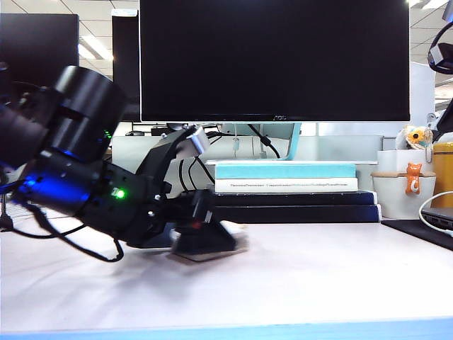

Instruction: Pick up a packet of tissues from the table with the left hand, then take a tissue from it with the right hand.

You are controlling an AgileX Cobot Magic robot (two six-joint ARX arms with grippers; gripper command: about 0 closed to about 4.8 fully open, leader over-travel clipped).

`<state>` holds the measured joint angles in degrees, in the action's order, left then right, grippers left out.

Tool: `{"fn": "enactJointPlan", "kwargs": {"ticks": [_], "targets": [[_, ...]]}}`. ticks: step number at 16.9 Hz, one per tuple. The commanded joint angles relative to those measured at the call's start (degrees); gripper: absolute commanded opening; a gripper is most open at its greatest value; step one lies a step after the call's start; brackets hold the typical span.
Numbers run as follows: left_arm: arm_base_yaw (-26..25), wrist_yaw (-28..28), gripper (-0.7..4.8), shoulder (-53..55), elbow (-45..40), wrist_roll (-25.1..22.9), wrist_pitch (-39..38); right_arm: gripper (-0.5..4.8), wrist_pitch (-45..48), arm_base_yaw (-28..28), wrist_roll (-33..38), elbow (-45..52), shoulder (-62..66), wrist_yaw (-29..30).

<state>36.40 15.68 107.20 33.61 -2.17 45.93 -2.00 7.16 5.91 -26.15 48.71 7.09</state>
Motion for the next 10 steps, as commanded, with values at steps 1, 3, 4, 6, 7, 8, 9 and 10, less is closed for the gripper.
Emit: {"fn": "enactJointPlan", "kwargs": {"ticks": [1,3,4,6,7,8,9,10], "targets": [[0.2,1.7,2.74,0.4,1.1,-2.4,-8.8,-0.04,1.0,0.0,-0.2,-0.2,0.0,-1.0],[0.2,2.6,2.73,0.3,1.2,-2.7,-9.2,-0.04,1.0,0.0,-0.2,-0.2,0.0,-1.0],[0.2,4.7,2.73,0.1,1.2,-4.0,-9.2,-0.04,1.0,0.0,-0.2,-0.2,0.0,-1.0],[0.2,7.8,2.73,-2.1,1.3,-6.8,-10.5,-0.04,1.0,0.0,-0.2,-0.2,-0.1,-0.9],[0.2,8.5,2.74,-4.0,1.3,-7.9,-11.8,-0.03,1.0,0.0,-0.2,-0.3,-0.1,0.4],[0.2,9.2,2.74,-6.8,1.3,-9.9,-14.0,-0.04,0.6,0.0,0.4,-0.3,-0.1,4.5],[0.2,10.9,2.74,-9.3,1.3,-11.6,-15.9,-0.03,0.3,0.0,2.3,-0.3,0.0,9.5],[0.2,13.2,2.74,-11.3,1.3,-12.8,-17.3,-0.03,0.3,0.0,4.6,-0.2,0.0,14.4]]}}
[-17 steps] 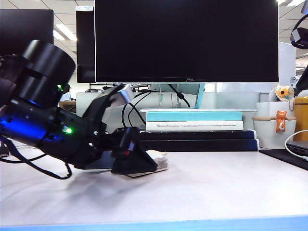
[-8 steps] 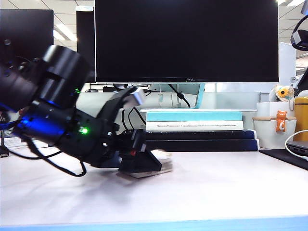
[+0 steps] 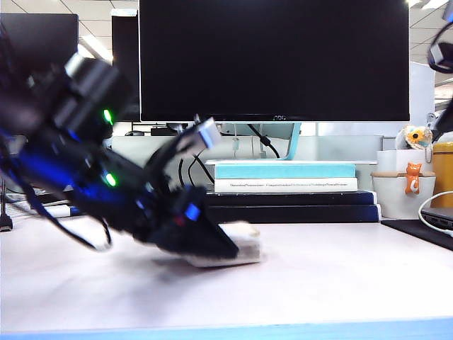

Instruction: Pick up a packet of tissues from the table with the left hand, then take a tissue from it with the right hand.

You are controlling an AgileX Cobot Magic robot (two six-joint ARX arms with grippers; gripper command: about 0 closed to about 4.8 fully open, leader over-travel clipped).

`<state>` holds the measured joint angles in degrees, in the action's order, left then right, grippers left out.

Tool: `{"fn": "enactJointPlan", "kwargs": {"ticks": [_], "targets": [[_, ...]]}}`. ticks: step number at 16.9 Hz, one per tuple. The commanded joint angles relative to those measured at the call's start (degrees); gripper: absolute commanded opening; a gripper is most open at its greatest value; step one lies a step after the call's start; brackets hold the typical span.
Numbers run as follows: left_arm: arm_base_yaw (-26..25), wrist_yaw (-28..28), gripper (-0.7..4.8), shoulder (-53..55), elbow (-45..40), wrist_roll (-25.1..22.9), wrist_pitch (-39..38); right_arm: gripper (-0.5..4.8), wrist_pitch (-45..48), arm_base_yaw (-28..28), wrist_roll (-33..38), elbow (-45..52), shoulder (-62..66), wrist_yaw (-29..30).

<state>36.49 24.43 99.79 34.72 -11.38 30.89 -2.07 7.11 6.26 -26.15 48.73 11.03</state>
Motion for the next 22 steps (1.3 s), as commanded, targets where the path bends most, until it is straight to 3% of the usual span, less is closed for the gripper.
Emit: {"fn": "enactJointPlan", "kwargs": {"ticks": [1,3,6,8,9,11,22], "targets": [[0.1,6.6,2.74,-5.7,0.2,-3.7,-3.2,-0.03,0.4,0.0,5.8,-0.3,-0.1,15.0],[0.1,9.4,2.74,-9.9,0.2,-3.8,-4.7,-0.03,0.4,0.0,11.1,-0.3,-0.1,28.9],[0.1,14.4,2.74,-13.4,0.2,-5.0,-6.7,0.02,0.8,0.0,19.4,-0.4,-0.1,42.8],[0.2,20.9,2.74,-14.0,0.4,-4.8,-6.8,1.05,1.1,0.0,24.9,-0.4,0.2,51.8],[0.6,22.8,2.74,-14.0,0.6,-4.3,-6.9,1.18,1.1,0.0,26.2,-0.4,0.5,55.9],[1.8,23.5,2.74,-14.1,0.8,-4.3,-6.8,1.18,1.0,0.1,28.1,-0.3,1.3,58.9],[5.9,24.7,2.74,-14.1,5.3,-3.8,-6.8,1.17,1.6,0.1,28.1,-0.4,5.7,60.3]]}}
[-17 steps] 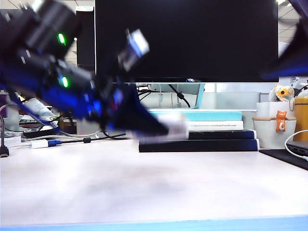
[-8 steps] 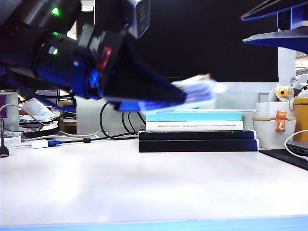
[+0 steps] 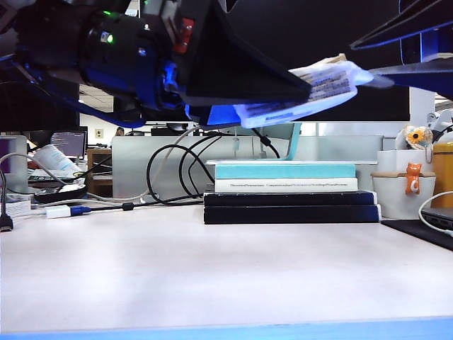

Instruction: Pick up a packet of tissues from the table with the left hand, then take a tissue from it with the right hand.

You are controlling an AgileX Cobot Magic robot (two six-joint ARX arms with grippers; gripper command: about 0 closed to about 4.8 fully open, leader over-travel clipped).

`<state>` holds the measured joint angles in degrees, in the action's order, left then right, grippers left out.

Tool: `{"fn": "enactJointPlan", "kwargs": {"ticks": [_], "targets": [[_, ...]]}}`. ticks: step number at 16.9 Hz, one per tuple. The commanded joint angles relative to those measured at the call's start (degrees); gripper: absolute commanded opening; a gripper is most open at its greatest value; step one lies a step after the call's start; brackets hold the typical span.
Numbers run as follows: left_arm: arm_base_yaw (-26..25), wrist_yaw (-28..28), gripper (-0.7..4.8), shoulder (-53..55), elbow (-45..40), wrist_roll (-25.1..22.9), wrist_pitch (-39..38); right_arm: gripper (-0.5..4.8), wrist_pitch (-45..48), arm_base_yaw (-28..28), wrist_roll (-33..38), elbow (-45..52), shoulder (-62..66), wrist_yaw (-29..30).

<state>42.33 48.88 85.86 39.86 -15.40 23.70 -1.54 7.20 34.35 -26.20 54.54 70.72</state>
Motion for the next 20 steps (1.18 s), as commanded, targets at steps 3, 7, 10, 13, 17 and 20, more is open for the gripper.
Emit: {"fn": "enactJointPlan", "kwargs": {"ticks": [3,7,10,13,17,20], "targets": [[0.1,-0.1,2.74,-0.1,0.1,0.3,0.5,1.17,2.0,0.1,0.2,-0.3,0.1,1.4],[1.5,-1.7,2.74,0.0,0.1,0.2,2.5,1.17,4.5,1.9,0.5,-0.3,2.7,1.6],[2.1,-2.6,2.74,0.7,0.2,0.4,2.8,1.17,7.9,5.9,1.9,-0.3,4.9,1.1],[2.2,-2.6,2.74,0.9,0.2,0.9,2.5,0.19,9.6,7.9,2.3,-0.3,6.1,-0.9],[2.2,-2.6,2.74,0.9,0.2,0.9,2.5,-0.02,13.4,7.7,0.2,-0.3,6.0,-5.9],[0.4,-5.9,2.72,-0.4,0.2,0.9,0.6,-0.03,13.5,7.5,-3.2,-0.3,6.0,-11.4]]}}
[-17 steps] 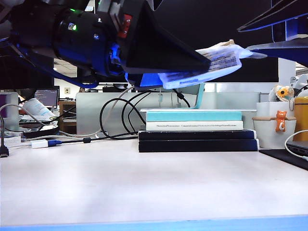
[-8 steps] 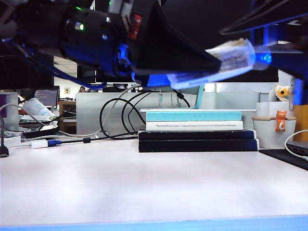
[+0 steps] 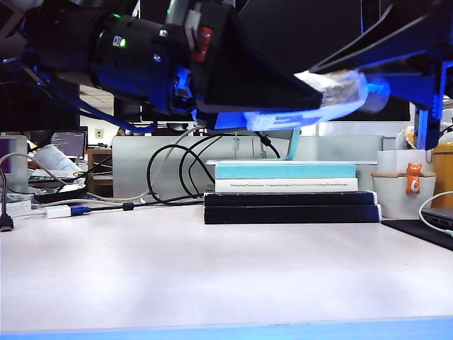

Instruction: Pick up a packet of tissues from the table with the left hand, then take a tissue from it with the right hand.

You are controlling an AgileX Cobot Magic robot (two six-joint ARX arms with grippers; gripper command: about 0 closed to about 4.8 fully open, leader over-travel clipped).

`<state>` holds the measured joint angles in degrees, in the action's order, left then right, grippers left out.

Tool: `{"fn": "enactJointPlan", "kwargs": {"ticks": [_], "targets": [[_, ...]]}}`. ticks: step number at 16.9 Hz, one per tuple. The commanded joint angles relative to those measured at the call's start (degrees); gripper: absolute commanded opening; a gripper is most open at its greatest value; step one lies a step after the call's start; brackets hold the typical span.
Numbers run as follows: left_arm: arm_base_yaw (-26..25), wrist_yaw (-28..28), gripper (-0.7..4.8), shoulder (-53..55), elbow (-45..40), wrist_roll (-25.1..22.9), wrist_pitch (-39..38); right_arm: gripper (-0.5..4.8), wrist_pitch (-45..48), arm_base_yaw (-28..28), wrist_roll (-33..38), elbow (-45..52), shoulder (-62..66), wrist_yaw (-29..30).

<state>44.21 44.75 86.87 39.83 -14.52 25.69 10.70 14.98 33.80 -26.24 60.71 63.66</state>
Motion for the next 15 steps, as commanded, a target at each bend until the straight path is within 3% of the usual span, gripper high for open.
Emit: {"fn": "enactJointPlan", "kwargs": {"ticks": [1,5,8,10,13,15], "targets": [[-2.3,-1.6,2.72,-2.0,0.2,0.0,-1.7,-0.03,0.8,-0.4,-2.9,-0.2,-0.1,-5.4],[-7.8,-1.2,2.72,-4.1,0.2,-0.1,-4.7,-0.02,-2.9,-1.2,-9.0,-0.3,-0.2,-10.3],[-11.0,-1.4,2.72,-4.1,0.2,-3.7,-13.4,-0.02,-2.6,-3.7,-11.9,-0.3,-0.3,-17.6],[-12.7,-5.2,2.72,-4.1,-0.1,-5.7,-15.8,-0.02,-2.5,-4.3,-14.3,-0.3,-0.3,-25.0],[-13.1,-12.3,2.64,-4.1,-0.6,-6.5,-12.0,-0.02,-0.7,-4.2,-15.9,-0.3,0.8,-29.3],[-13.3,-12.7,2.39,-4.0,-3.7,-5.1,-3.2,-0.02,1.5,-4.2,-15.8,-0.3,3.9,-30.7]]}}
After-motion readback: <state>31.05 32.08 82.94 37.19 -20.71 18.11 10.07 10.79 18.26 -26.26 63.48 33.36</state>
